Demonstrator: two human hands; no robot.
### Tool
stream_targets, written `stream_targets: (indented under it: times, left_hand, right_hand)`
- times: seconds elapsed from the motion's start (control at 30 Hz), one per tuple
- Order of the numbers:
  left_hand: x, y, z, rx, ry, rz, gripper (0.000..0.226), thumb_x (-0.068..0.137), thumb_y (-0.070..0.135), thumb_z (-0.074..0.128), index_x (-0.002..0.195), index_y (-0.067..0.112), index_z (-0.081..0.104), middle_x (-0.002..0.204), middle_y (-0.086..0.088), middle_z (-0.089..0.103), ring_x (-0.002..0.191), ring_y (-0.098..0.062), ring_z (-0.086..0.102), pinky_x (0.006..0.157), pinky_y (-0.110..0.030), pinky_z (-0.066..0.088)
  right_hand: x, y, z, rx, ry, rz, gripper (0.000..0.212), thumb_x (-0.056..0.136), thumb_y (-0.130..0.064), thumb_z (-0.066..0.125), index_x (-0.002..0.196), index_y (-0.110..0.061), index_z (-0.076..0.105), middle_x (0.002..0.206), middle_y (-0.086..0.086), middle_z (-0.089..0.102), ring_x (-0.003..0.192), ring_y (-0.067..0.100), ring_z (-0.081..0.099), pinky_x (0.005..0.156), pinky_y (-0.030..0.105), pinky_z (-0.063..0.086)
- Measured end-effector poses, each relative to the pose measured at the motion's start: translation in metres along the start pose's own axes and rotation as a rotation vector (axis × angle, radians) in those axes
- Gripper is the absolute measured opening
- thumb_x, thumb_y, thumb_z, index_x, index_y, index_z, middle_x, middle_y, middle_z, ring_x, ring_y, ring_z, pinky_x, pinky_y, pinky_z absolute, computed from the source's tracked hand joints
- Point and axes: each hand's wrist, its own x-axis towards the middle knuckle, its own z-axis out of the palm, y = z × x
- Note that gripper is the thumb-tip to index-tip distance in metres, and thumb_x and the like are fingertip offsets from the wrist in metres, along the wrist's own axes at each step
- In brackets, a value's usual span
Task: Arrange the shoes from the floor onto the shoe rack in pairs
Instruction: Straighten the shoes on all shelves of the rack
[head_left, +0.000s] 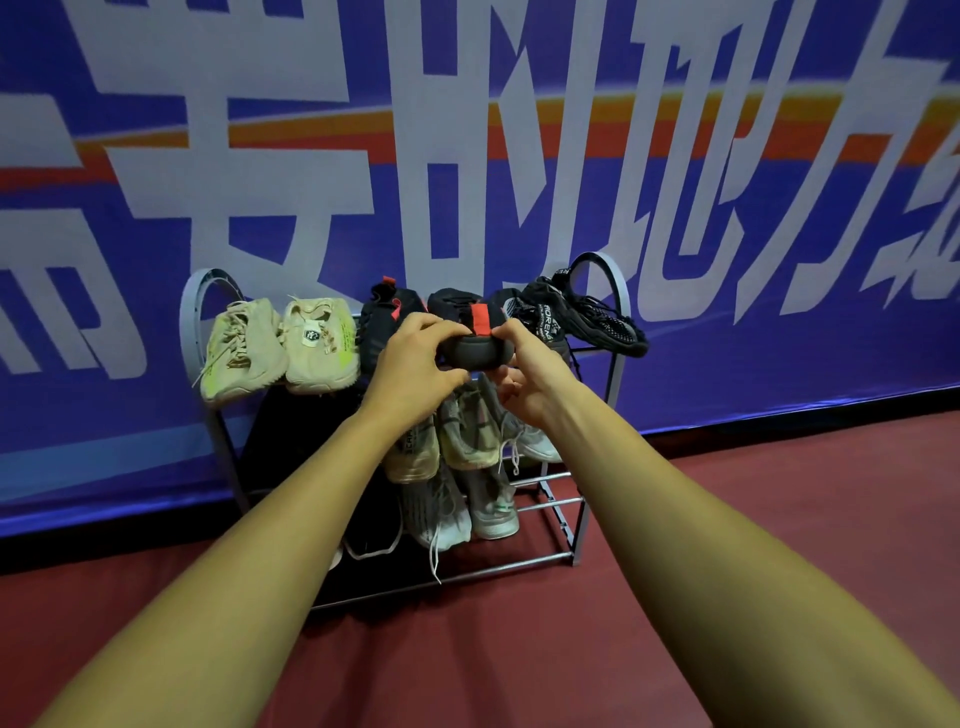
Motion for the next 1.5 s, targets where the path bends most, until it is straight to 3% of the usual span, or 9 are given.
stream_targets:
  times: [0.17,0.53,0.73,0.93,1.13,1.27,1.33,1.4,1.5]
  left_hand:
    - [-0.001,-0.006,-0.005,0.075,-0.078,-0.089,0.067,0.081,0.015,0.075,0.139,0.019,0.042,0.132,-0.004,0.051,0.117,-0.020,0.055,0.098,-0.038,0.048]
    - [0.006,-0.018,0.000,0.296,-0.077,-0.026,0.033,0.086,0.004,0.060,0.118,0.013,0.063,0.116,-0.007,0.063,0.106,-0.028,0.059,0.083,-0.034,0.044]
    - [0.010,-0.005,0.004,0.060,0.028,-0.089,0.057,0.081,0.016,0.071,0.133,0.022,0.048,0.111,-0.005,0.062,0.098,-0.025,0.062,0.087,-0.044,0.053]
    - [0.014,-0.007,-0.006,-0.014,0.081,-0.098,0.073,0.088,0.012,0.065,0.146,0.045,0.037,0.115,-0.003,0.045,0.093,-0.018,0.059,0.090,-0.030,0.048]
    - [0.012,-0.020,-0.027,0.183,0.179,-0.072,0.052,0.087,0.019,0.069,0.134,0.036,0.054,0.111,-0.004,0.041,0.102,-0.023,0.049,0.095,-0.036,0.047]
    - [0.007,-0.020,-0.034,0.404,0.247,-0.001,0.036,0.084,0.031,0.074,0.118,0.029,0.062,0.107,-0.002,0.046,0.103,-0.023,0.046,0.085,-0.041,0.049]
    - [0.005,-0.018,-0.033,0.457,0.280,0.015,0.034,0.083,0.032,0.074,0.114,0.027,0.062,0.106,-0.001,0.048,0.100,-0.023,0.046,0.083,-0.039,0.048]
    - [0.004,-0.016,-0.030,0.500,0.308,0.012,0.033,0.082,0.033,0.074,0.113,0.027,0.062,0.105,-0.001,0.049,0.100,-0.023,0.046,0.083,-0.038,0.045]
    - [0.001,-0.009,-0.023,0.531,0.306,0.037,0.033,0.081,0.032,0.077,0.111,0.024,0.064,0.103,-0.003,0.052,0.099,-0.024,0.049,0.086,-0.037,0.041]
  right_hand:
    - [0.006,0.000,0.000,0.075,0.000,-0.010,0.017,0.083,-0.024,0.066,0.089,-0.011,0.057,0.076,0.005,0.054,0.045,0.007,0.037,0.035,0.015,0.025]
    - [-0.004,-0.009,0.002,0.065,0.002,-0.117,0.016,0.082,-0.025,0.065,0.086,-0.013,0.055,0.074,0.002,0.050,0.043,0.007,0.034,0.046,0.022,0.022]
    - [-0.007,-0.010,-0.008,0.063,-0.033,-0.092,0.013,0.083,-0.022,0.063,0.088,-0.012,0.056,0.081,0.004,0.050,0.048,0.007,0.035,0.045,0.020,0.023]
    - [-0.002,-0.006,-0.008,0.111,-0.078,-0.091,0.019,0.080,-0.034,0.058,0.075,-0.019,0.049,0.055,-0.006,0.033,0.037,0.006,0.024,0.037,0.019,0.018]
    - [-0.011,-0.005,-0.008,0.160,-0.047,-0.115,0.025,0.081,-0.039,0.058,0.065,-0.022,0.050,0.044,-0.008,0.042,0.036,0.007,0.034,0.038,0.018,0.026]
    - [-0.009,-0.004,-0.003,0.233,-0.048,-0.108,0.030,0.085,-0.044,0.060,0.069,-0.020,0.052,0.043,-0.007,0.042,0.035,0.006,0.033,0.035,0.018,0.025]
    - [-0.005,0.002,0.000,0.260,-0.071,-0.108,0.041,0.087,-0.055,0.059,0.075,-0.016,0.059,0.049,-0.004,0.052,0.038,0.007,0.032,0.038,0.019,0.022]
    - [-0.003,0.014,0.005,0.256,-0.089,-0.132,0.056,0.085,-0.064,0.061,0.098,-0.010,0.068,0.074,0.004,0.071,0.044,0.006,0.039,0.042,0.020,0.024]
    - [-0.007,0.031,0.019,0.162,-0.125,-0.168,0.052,0.084,-0.053,0.071,0.114,-0.011,0.067,0.100,0.011,0.075,0.050,0.006,0.043,0.045,0.020,0.027]
